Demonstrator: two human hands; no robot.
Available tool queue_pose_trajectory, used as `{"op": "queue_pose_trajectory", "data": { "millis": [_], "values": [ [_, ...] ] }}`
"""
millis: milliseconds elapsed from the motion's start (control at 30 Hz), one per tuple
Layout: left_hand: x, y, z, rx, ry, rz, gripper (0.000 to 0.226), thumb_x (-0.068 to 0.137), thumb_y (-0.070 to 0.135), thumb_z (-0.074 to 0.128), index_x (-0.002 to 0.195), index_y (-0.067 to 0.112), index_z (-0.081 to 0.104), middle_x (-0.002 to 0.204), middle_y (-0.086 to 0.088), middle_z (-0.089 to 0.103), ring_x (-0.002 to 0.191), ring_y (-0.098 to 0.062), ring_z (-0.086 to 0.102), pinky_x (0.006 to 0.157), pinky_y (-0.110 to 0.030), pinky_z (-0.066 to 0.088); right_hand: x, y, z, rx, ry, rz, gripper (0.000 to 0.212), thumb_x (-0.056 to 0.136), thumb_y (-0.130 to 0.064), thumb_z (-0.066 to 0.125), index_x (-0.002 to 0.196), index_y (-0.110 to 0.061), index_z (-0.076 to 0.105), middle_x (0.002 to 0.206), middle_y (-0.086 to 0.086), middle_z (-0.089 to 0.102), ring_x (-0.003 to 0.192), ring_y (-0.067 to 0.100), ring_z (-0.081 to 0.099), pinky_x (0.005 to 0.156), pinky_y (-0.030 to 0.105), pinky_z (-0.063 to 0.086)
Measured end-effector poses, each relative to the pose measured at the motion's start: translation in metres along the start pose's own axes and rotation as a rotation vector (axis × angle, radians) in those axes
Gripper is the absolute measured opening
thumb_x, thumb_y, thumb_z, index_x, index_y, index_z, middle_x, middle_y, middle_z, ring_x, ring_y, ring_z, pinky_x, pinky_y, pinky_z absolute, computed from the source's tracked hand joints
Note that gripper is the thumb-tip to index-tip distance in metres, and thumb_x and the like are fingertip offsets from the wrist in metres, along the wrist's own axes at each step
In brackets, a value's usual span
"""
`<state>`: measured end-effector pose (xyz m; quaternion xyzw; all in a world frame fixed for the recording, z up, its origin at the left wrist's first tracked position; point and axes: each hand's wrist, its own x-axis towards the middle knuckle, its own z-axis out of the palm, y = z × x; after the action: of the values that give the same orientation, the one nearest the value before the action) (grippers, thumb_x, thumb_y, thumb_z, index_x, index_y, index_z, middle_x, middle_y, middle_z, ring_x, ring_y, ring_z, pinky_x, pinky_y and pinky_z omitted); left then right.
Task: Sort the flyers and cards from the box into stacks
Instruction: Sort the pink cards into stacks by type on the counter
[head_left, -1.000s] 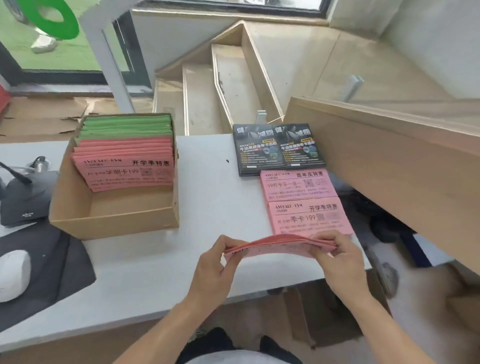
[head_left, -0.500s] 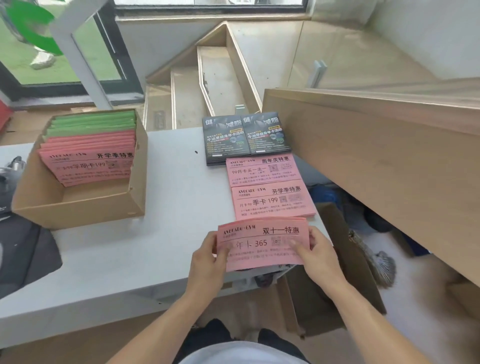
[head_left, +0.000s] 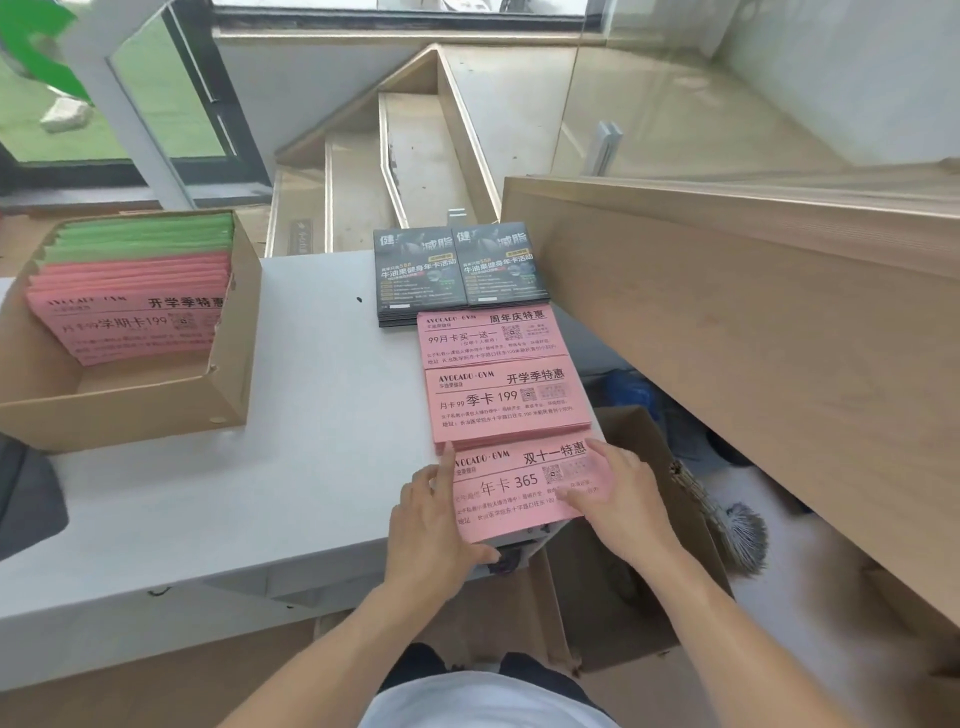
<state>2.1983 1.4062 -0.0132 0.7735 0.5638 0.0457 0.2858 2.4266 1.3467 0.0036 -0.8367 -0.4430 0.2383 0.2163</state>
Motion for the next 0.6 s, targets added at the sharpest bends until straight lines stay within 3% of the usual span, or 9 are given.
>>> {"op": "queue_pose_trajectory", "data": {
  "millis": [100, 367, 600],
  "values": [
    [0.000, -0.002, 0.003, 0.070, 0.080, 0.032, 0.117, 0.081, 0.038, 0.075, 0.159, 0.026, -0.011, 0.150, -0.007, 0.033, 0.130, -0.022, 0.037, 0.108, -0.036, 0.040, -0.005, 0.007, -0.003, -0.057, -0.154, -0.025, 0.089, 0.079, -0.034, 0.085, 0.153, -0.031, 0.035, 0.154, -0.010, 0.036, 0.138, 0.017, 0.031, 0.115, 0.045, 0.034],
    [0.006, -0.003, -0.001, -0.008, 0.088, -0.010, 0.106, 0.084, 0.024, 0.074, 0.161, 0.029, 0.001, 0.151, -0.003, 0.032, 0.132, -0.019, 0.035, 0.110, -0.035, 0.041, 0.007, 0.007, 0.002, -0.091, -0.104, -0.120, 0.064, 0.086, -0.016, 0.078, 0.143, -0.027, 0.052, 0.150, -0.010, 0.045, 0.124, 0.012, 0.031, 0.107, 0.038, 0.040],
    [0.003, -0.004, 0.000, 0.051, 0.069, 0.031, 0.091, 0.084, 0.029, 0.076, 0.157, 0.026, 0.022, 0.161, -0.003, 0.021, 0.142, -0.021, 0.027, 0.119, -0.038, 0.032, 0.000, 0.006, 0.003, -0.350, -0.060, -0.210, 0.069, 0.084, -0.034, 0.078, 0.144, -0.035, 0.044, 0.158, -0.009, 0.030, 0.140, 0.018, 0.028, 0.114, 0.043, 0.037]
  ]
}}
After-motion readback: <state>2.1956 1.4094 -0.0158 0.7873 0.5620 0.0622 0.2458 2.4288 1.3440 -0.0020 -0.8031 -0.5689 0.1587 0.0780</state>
